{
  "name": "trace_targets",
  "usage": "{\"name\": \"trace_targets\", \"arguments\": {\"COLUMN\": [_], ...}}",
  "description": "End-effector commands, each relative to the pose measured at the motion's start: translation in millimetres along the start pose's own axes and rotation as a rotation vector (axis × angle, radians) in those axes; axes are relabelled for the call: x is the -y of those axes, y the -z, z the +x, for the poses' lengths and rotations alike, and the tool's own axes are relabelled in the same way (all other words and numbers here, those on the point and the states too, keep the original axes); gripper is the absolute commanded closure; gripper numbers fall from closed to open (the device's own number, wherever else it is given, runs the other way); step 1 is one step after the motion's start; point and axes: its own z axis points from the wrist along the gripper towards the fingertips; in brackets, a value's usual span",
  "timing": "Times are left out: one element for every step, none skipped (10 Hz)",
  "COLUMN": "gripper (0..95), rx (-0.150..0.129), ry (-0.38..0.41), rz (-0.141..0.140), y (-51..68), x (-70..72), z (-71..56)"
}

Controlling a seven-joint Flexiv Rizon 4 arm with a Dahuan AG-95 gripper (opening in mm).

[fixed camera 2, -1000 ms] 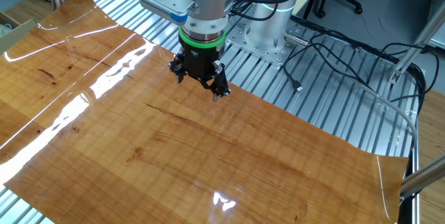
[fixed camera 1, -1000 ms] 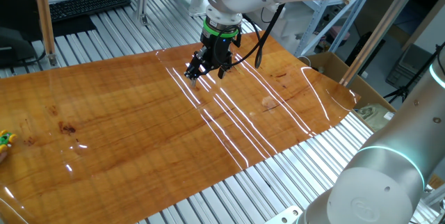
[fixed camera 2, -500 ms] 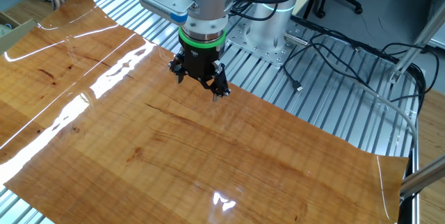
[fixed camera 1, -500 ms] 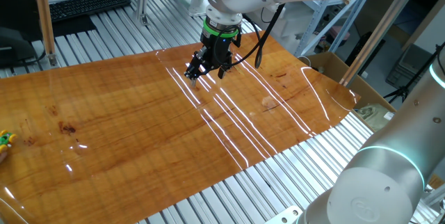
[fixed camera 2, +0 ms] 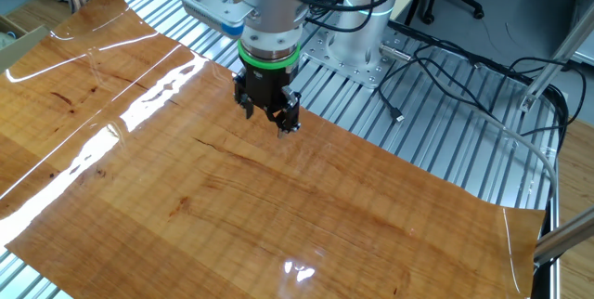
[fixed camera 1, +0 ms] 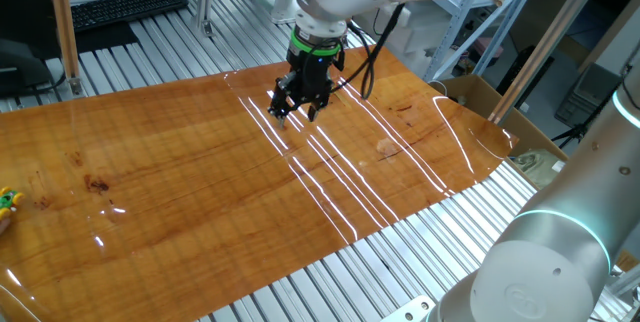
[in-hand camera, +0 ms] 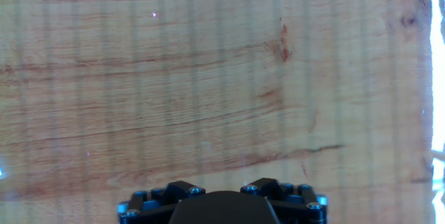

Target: Grasp the moving object

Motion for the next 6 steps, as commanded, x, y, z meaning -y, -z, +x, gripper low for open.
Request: {"name": "trace_targets", "arguments": {"gripper": [95.0,95.0,95.0,95.0,95.0,95.0], "rx": [-0.034,-0.033,-0.032,-0.032,-0.031,-0.031], "ry": [-0.097,-0.099,-0.099,-0.098,-0.099,-0.102], "rz": [-0.016,-0.016,-0.016,-0.016,-0.017,-0.019], "y": [-3.8,-5.4,-6.4,-6.8,-8.0,-9.4], "x": [-2.9,-3.4,-3.6,-3.7,-4.0,-4.5], "z": [0.5,0.2,-0.1,-0.2,-0.5,-0.8]}}
